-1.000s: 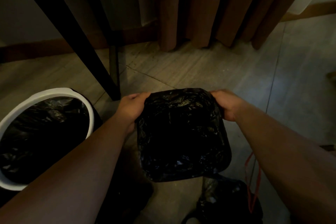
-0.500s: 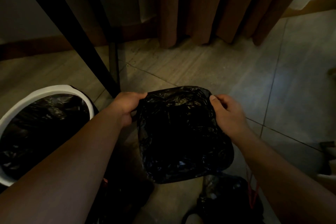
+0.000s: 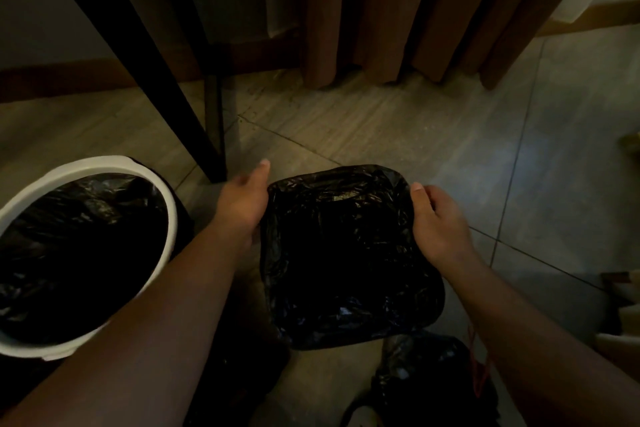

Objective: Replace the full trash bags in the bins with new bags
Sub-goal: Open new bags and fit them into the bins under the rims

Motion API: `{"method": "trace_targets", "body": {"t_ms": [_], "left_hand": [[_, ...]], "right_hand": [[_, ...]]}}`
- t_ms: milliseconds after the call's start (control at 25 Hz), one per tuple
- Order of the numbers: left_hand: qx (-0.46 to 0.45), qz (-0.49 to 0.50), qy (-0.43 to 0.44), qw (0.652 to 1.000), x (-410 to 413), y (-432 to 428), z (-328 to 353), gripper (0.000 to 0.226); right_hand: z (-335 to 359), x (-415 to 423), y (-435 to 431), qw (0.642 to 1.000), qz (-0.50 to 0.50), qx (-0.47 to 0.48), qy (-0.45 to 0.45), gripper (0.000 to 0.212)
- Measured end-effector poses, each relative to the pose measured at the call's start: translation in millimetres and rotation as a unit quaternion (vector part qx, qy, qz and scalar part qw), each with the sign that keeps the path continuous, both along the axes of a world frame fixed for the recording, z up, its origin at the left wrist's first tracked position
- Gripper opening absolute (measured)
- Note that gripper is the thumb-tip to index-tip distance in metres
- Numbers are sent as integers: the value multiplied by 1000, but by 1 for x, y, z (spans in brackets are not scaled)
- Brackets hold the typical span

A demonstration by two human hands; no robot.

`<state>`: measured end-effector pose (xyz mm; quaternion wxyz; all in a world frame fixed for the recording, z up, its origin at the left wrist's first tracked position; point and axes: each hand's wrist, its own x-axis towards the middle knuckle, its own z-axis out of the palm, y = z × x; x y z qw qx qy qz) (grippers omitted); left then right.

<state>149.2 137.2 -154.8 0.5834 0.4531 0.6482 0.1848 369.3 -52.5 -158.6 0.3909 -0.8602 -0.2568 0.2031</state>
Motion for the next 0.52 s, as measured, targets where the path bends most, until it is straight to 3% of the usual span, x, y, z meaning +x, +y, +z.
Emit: {"method": "trace_targets", "body": {"t_ms": [80, 160, 240, 360, 440, 520], "left_hand": [[149, -32, 49, 987, -15, -23, 1, 50], [204, -58, 64, 975, -26, -45, -6, 40], [222, -69, 62, 971, -28, -60, -15, 35], [234, -51, 28, 970, -24, -70, -22, 37], [234, -39, 11, 971, -25, -72, -25, 37], [248, -46, 8, 968, -26, -72, -28, 37]], "right_hand": [[16, -12, 0, 980, 21, 96, -171, 28], [26, -36, 12, 955, 182, 122, -198, 24], [25, -61, 41, 919, 365, -69, -129, 41], [-1, -94, 95, 771, 511, -367, -92, 68], [-22, -103, 115, 717, 542, -433, -69, 73], [-30, -106, 119, 701, 530, -476, -38, 73]]}}
